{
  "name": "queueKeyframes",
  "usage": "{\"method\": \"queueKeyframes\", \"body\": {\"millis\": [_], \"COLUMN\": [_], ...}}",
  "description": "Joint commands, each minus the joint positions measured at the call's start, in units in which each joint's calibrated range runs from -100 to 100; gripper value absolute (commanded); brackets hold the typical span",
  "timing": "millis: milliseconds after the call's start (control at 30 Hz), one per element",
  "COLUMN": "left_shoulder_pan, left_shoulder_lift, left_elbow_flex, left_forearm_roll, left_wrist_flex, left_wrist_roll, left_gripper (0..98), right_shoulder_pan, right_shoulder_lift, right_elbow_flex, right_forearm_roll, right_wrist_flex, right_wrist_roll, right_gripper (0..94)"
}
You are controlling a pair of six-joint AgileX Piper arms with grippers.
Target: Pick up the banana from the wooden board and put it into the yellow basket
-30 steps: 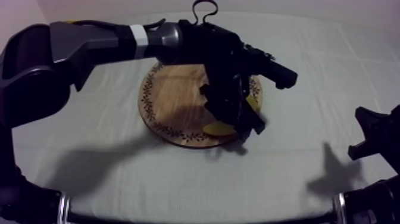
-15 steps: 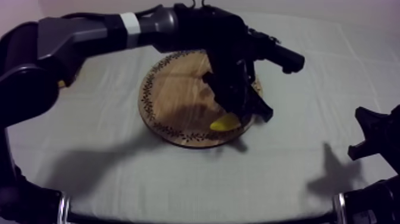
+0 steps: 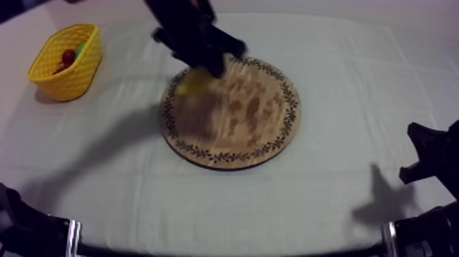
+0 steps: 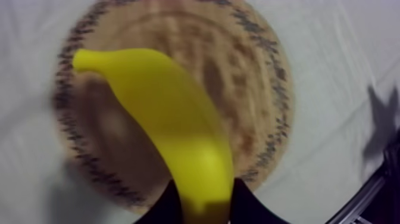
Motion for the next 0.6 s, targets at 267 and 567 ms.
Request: {"method": "queueKeyframes", "body": {"millis": [267, 567], "left_shoulder_pan": [-15.85, -27.34], "left_shoulder_lift": [-9.9, -4.61], "left_elbow_flex": [6.69, 1.43], "left_forearm_roll": [-2.83, -4.09], "left_wrist_flex": [1.21, 2.02], "left_wrist_roll": [-4.57, -9.76], "left_gripper": [6.7, 6.9], "right_shoulder_pan": [0.01, 0.01], "right_shoulder_lift": [0.03, 0.03], "right_elbow_flex": [-0.03, -0.03], "right_forearm_roll": [0.0, 0.0], "right_wrist_flex": [0.04, 0.04], "right_wrist_roll": [0.01, 0.01], "right_gripper": [0.2, 0.2]}}
